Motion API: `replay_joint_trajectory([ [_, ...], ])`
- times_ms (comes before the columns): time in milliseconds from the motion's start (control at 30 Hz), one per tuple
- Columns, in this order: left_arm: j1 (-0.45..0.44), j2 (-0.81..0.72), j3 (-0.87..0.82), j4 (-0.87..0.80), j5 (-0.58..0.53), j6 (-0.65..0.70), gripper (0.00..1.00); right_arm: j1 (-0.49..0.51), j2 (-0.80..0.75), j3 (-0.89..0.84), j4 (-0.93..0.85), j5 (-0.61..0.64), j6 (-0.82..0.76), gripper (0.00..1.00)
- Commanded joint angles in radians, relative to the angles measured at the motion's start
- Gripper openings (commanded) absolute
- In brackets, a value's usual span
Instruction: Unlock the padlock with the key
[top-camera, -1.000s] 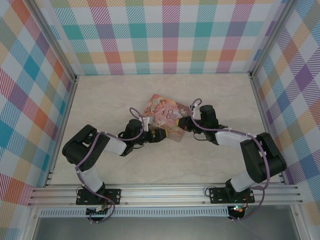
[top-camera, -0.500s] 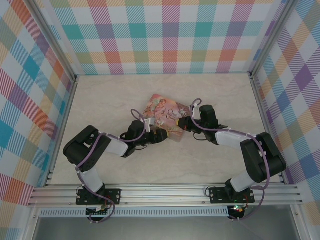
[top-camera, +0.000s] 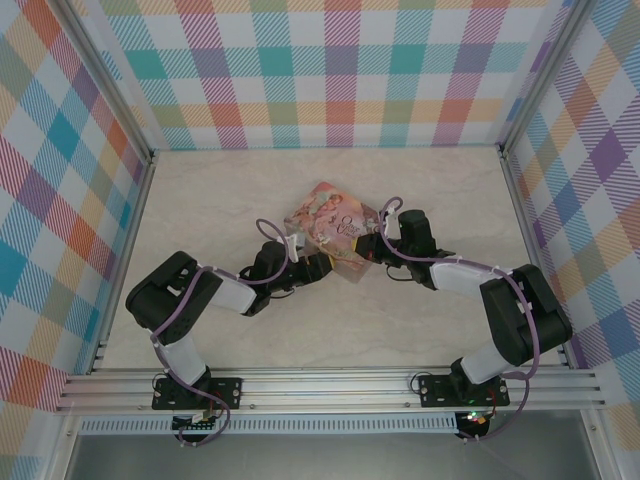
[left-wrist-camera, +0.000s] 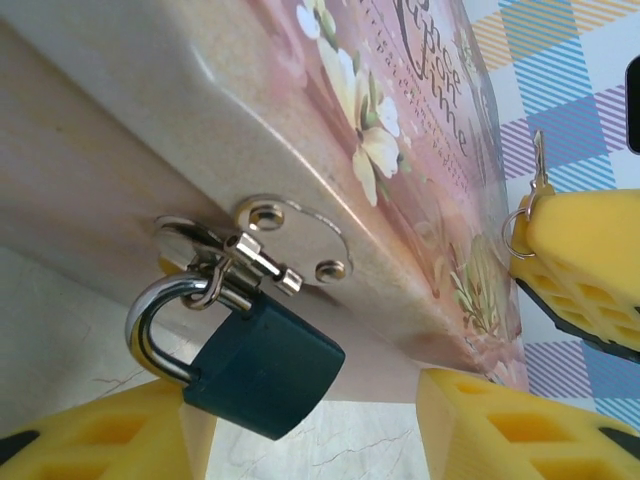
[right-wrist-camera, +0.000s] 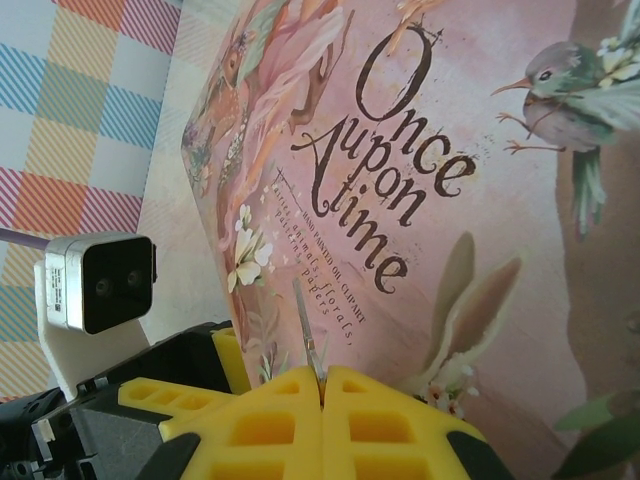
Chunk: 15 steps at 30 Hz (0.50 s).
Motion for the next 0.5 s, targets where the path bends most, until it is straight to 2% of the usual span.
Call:
replay_joint_trajectory([
  [0,-0.009,-0.042,0.0,0.101,-0.018,-0.006,0.51,0.009,0.025,0.01,-0.04,-0.004,-0.024,0.04],
  [467,-0.009,-0.063,-0.016,0.1,-0.054,-0.005,0.33,0.009,0.022,0.008,-0.039,-0.006,-0.024,0.04],
])
